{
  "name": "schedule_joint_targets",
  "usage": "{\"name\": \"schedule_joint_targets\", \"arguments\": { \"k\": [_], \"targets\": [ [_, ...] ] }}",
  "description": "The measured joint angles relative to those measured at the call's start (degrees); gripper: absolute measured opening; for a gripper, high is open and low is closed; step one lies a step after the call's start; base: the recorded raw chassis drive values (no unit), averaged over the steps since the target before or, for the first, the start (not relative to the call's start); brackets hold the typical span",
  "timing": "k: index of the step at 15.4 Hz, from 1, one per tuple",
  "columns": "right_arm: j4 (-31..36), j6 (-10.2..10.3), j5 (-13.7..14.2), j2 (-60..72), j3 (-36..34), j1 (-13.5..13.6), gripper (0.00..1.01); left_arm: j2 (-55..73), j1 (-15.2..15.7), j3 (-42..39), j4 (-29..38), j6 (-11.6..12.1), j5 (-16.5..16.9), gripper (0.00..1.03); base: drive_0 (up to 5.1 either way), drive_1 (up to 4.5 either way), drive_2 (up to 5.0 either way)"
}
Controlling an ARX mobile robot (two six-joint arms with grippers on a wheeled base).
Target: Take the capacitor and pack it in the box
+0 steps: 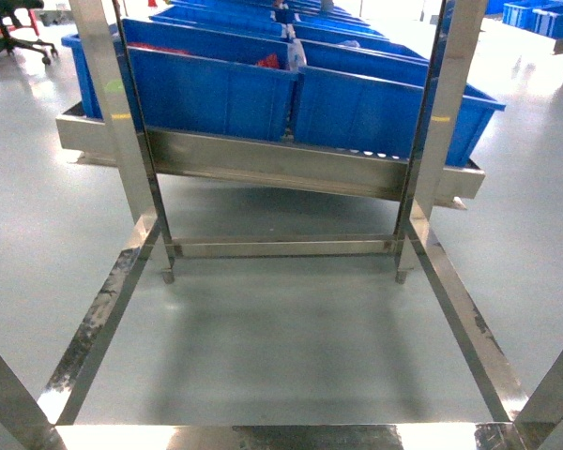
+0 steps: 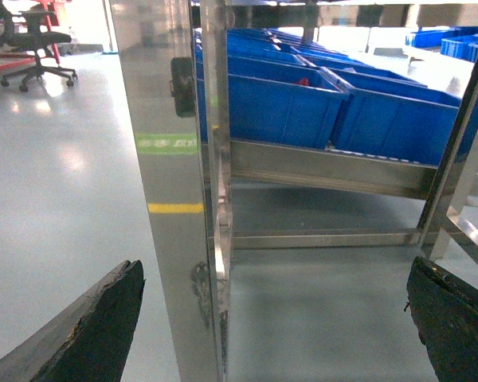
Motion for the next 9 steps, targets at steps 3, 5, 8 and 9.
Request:
{"name": "schedule_joint_targets", "arguments": {
  "k": [3, 5, 8, 9],
  "targets": [
    [0.0, 0.0, 0.0, 0.0, 0.0, 0.0, 0.98, 0.0, 0.0, 0.0, 0.0, 0.0, 0.0, 0.98, 0.0, 0.0, 0.0],
    [0.0, 0.0, 0.0, 0.0, 0.0, 0.0, 0.98, 0.0, 0.0, 0.0, 0.0, 0.0, 0.0, 0.98, 0.0, 0.0, 0.0],
    [0.0, 0.0, 0.0, 0.0, 0.0, 0.0, 0.98, 0.0, 0.0, 0.0, 0.0, 0.0, 0.0, 0.98, 0.0, 0.0, 0.0],
    [0.0, 0.0, 0.0, 0.0, 0.0, 0.0, 0.98, 0.0, 0.0, 0.0, 0.0, 0.0, 0.0, 0.98, 0.0, 0.0, 0.0]
  ]
}}
